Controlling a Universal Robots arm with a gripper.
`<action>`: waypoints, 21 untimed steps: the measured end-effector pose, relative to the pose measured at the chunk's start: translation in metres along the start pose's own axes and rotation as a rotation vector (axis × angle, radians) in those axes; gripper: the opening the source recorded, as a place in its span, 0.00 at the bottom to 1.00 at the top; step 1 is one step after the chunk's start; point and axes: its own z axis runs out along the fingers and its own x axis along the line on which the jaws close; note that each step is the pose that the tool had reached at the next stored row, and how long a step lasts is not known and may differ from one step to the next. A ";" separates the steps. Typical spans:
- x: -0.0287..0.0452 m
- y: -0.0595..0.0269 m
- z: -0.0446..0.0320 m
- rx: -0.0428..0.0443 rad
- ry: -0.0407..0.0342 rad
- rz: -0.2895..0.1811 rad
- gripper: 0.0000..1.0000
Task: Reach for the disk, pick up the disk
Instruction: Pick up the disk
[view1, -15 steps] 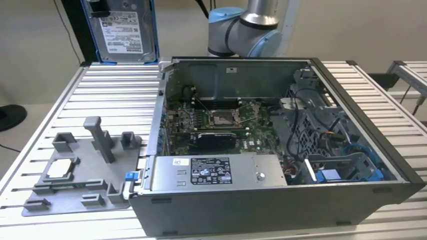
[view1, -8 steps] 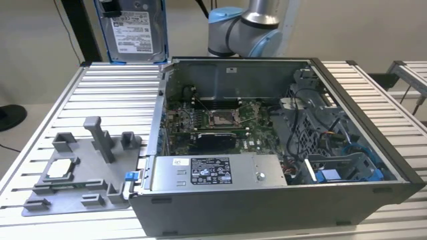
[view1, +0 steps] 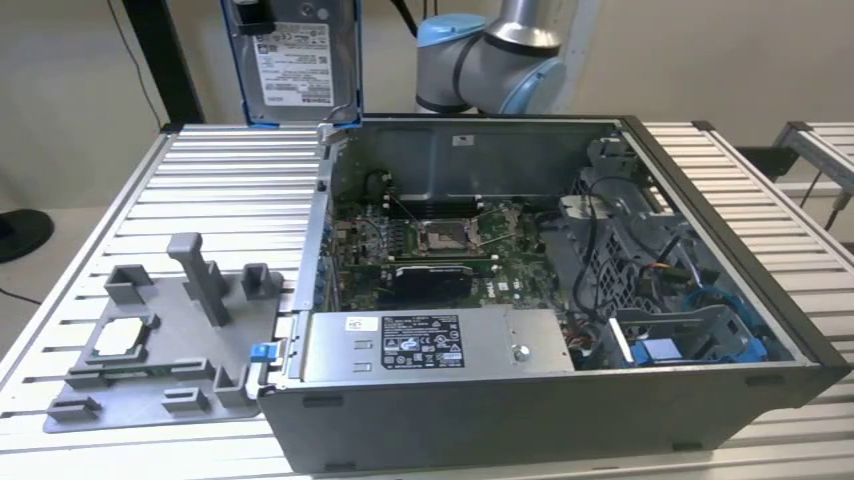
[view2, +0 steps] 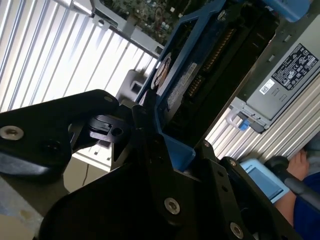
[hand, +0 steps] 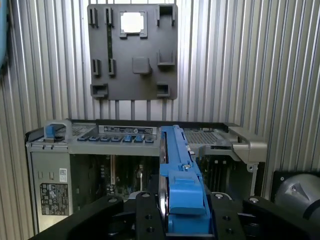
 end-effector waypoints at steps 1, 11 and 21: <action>0.0000 -0.0031 0.0003 0.0000 0.0000 0.000 0.00; 0.0001 -0.0325 0.0035 -0.0002 -0.0001 0.000 0.00; 0.0002 -0.0617 0.0066 -0.0005 0.0000 0.000 0.00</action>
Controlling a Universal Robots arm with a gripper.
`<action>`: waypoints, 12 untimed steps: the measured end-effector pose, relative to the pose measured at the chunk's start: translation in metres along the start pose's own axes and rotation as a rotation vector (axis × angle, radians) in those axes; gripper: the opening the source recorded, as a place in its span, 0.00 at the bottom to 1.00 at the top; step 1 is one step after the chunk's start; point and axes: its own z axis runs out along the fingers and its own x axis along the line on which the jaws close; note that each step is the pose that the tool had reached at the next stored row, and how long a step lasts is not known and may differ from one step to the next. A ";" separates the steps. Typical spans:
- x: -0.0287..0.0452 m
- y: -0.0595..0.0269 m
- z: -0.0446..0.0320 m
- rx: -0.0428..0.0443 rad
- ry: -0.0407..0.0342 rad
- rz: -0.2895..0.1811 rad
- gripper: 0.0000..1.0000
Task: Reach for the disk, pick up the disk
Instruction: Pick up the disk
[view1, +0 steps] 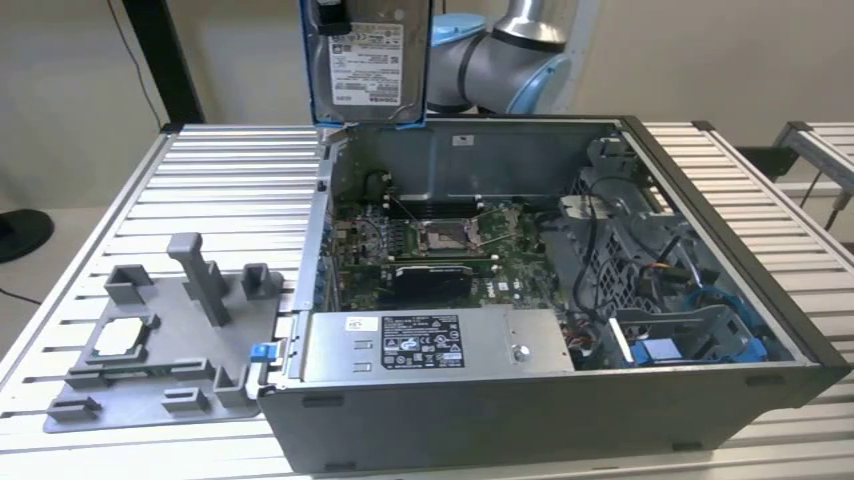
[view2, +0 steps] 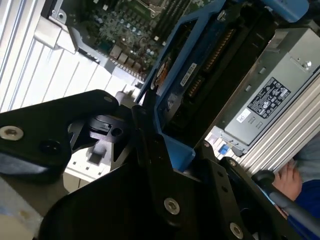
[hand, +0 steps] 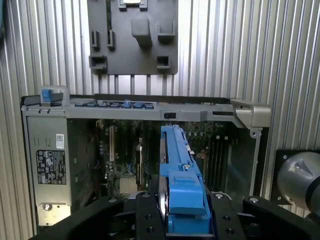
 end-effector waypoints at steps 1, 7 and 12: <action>0.0000 -0.0030 0.0003 0.0000 0.0000 0.000 0.00; 0.0000 -0.0177 0.0018 -0.0002 0.0000 0.000 0.00; 0.0001 -0.0289 0.0031 -0.0003 0.0000 0.000 0.00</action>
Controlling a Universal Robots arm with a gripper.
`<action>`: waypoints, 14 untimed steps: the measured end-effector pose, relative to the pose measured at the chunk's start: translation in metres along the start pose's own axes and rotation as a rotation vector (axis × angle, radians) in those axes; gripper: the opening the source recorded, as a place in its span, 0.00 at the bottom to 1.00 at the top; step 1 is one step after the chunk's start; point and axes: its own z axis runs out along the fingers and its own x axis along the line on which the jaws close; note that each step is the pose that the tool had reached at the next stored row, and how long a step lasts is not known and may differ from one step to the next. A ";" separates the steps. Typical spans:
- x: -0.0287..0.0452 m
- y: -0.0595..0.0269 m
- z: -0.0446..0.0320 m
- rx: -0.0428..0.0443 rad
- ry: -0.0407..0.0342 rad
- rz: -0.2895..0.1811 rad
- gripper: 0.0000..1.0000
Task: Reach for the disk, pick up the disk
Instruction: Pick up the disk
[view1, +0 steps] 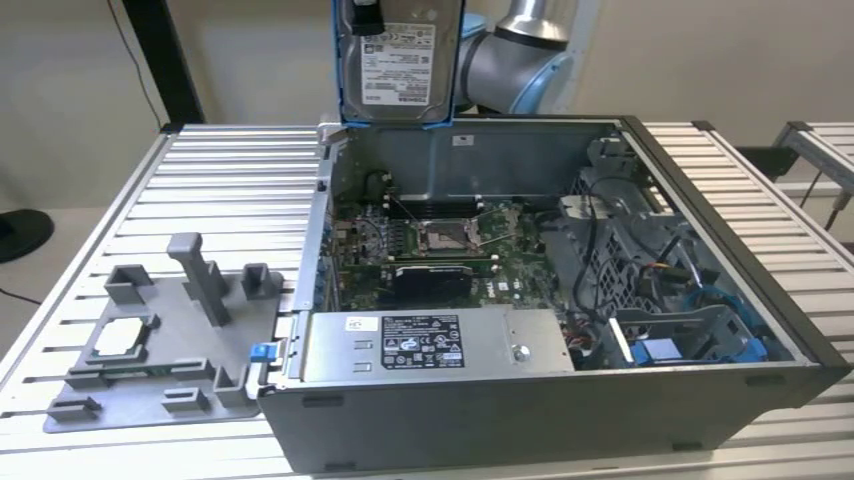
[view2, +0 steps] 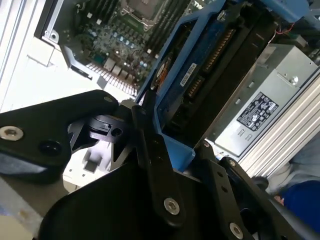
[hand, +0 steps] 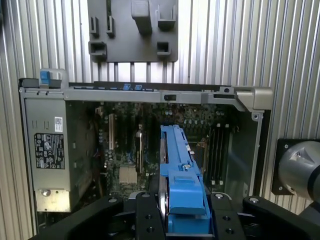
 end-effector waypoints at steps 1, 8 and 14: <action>0.0000 -0.0023 0.0002 -0.0001 0.0000 0.000 0.00; 0.0001 -0.0215 0.0023 -0.0002 0.0000 0.000 0.00; 0.0001 -0.0389 0.0041 -0.0003 0.0000 0.000 0.00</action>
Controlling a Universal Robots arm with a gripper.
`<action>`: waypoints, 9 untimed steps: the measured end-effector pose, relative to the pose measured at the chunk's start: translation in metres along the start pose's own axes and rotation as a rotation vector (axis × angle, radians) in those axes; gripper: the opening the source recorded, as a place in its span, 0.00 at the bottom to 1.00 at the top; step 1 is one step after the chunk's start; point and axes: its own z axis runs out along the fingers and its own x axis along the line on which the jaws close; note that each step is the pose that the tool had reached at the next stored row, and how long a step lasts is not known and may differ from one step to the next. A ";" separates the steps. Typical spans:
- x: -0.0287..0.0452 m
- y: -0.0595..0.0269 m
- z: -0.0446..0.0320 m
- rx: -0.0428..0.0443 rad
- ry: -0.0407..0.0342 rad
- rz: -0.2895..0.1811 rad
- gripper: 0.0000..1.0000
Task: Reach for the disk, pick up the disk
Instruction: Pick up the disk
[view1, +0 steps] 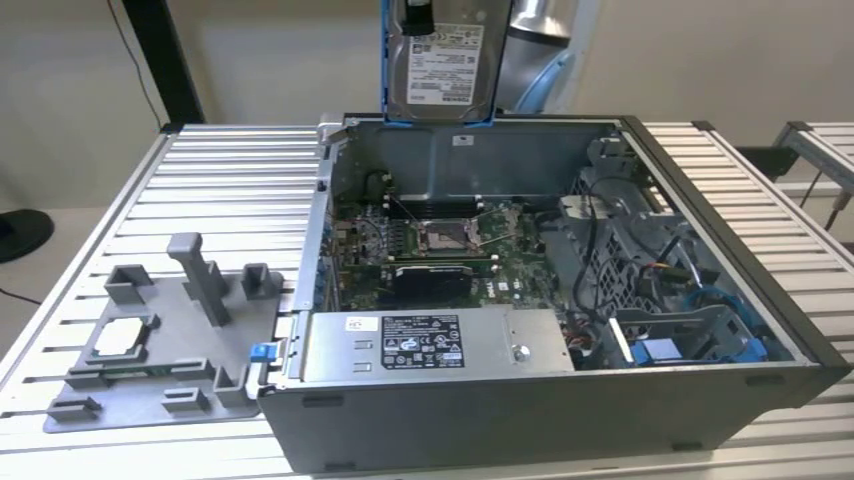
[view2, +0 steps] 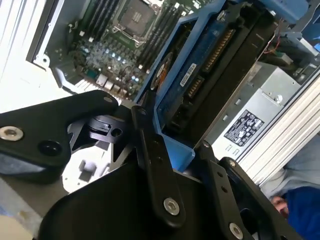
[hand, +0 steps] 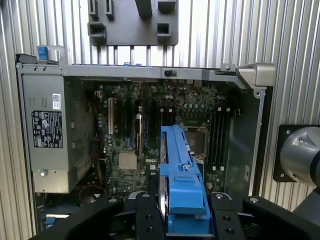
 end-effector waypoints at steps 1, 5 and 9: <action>0.0000 -0.0029 0.0003 -0.0001 0.0001 0.000 0.00; 0.0000 -0.0126 0.0013 -0.0001 0.0001 0.000 0.00; 0.0000 -0.0229 0.0024 -0.0002 0.0000 0.000 0.00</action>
